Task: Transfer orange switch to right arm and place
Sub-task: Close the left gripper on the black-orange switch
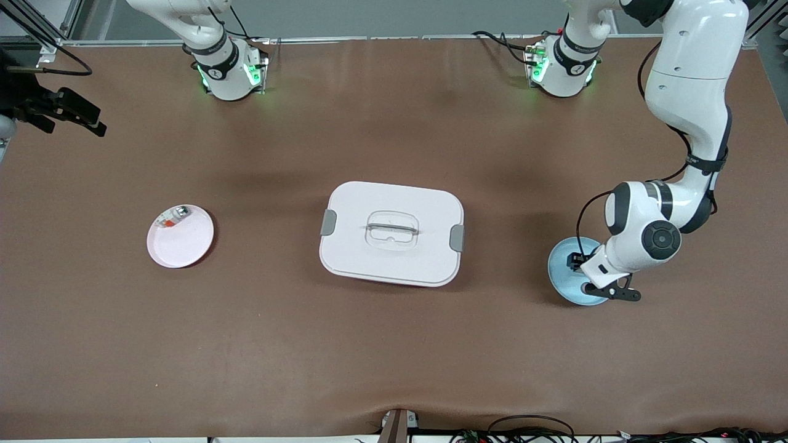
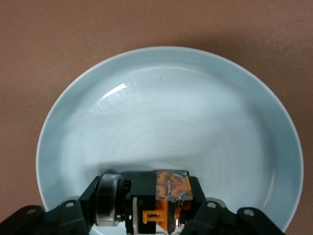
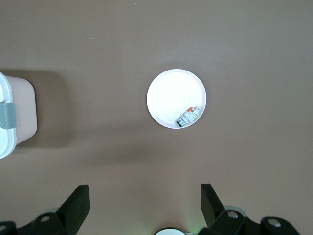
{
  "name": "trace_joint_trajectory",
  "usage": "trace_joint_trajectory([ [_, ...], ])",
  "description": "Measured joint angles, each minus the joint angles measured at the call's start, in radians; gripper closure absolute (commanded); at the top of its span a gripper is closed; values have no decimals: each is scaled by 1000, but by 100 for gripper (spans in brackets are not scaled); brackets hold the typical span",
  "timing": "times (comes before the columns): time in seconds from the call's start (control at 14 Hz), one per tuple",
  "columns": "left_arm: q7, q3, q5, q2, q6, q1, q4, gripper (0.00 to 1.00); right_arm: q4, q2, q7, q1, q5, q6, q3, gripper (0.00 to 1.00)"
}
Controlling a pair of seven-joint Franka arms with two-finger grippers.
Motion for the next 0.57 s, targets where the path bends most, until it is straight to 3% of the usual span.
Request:
trace_joint_trajectory([
  [0.57,-48,0,0,-73,-58,0,13,63,2,0,0,0,0,0,-2,0],
])
